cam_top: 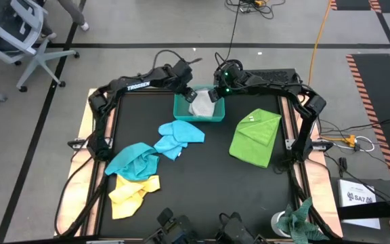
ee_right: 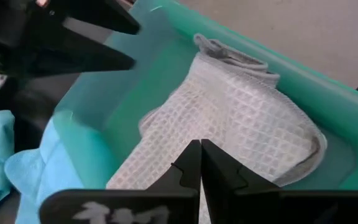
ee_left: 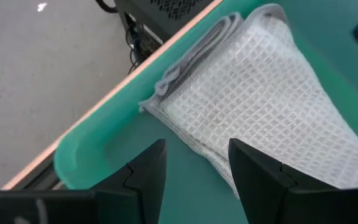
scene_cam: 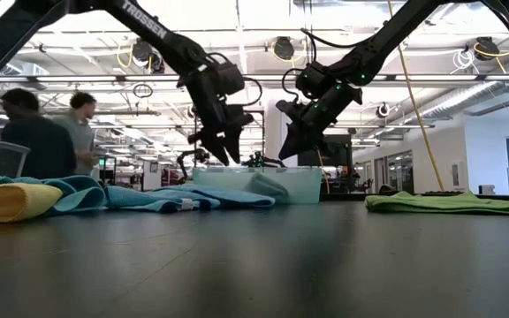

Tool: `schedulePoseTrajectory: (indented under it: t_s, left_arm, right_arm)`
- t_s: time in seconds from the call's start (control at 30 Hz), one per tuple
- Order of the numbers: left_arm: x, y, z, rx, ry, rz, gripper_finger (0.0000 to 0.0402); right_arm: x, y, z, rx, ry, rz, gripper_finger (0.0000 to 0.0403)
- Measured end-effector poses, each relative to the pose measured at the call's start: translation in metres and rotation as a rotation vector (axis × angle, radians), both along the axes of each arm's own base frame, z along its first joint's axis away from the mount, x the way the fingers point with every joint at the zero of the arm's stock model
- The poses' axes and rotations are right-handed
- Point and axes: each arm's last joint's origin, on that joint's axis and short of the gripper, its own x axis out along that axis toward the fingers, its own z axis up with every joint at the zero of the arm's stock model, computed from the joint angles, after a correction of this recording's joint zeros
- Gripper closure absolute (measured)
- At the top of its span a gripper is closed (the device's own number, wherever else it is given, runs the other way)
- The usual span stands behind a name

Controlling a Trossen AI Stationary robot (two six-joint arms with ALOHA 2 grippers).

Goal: Fold microfiber towels
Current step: Put the gray microfiber towel into the blue bin

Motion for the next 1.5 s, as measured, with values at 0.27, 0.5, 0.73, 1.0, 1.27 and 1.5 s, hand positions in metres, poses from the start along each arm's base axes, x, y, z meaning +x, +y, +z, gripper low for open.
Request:
schedulePoseTrajectory:
  t_s: [0.27, 0.5, 0.73, 1.0, 1.27, 1.5]
  left_arm:
    - [0.003, 0.008, -0.008, -0.017, -0.054, 0.023, 0.0227]
    - [0.002, 0.016, -0.005, -0.034, -0.119, 0.067, 0.0227]
    - [0.000, 0.018, -0.005, -0.070, -0.147, 0.113, 0.0227]
    - [-0.003, 0.026, -0.019, -0.148, -0.158, 0.252, 0.0227]
    - [0.003, 0.034, -0.041, -0.175, -0.174, 0.319, 0.0227]
    - [0.008, 0.038, -0.040, -0.126, -0.236, 0.317, 0.0227]
  right_arm:
    - [0.000, 0.000, 0.000, 0.003, 0.004, 0.000, 0.0403]
    - [0.000, 0.000, 0.000, 0.004, 0.002, 0.006, 0.0403]
    - [-0.005, 0.007, 0.020, 0.010, -0.057, 0.066, 0.0403]
    - [-0.014, 0.016, 0.055, -0.079, -0.121, 0.083, 0.0403]
    - [-0.021, 0.021, 0.072, -0.122, -0.148, 0.092, 0.0403]
    - [-0.022, 0.023, 0.069, -0.110, -0.135, 0.093, 0.0403]
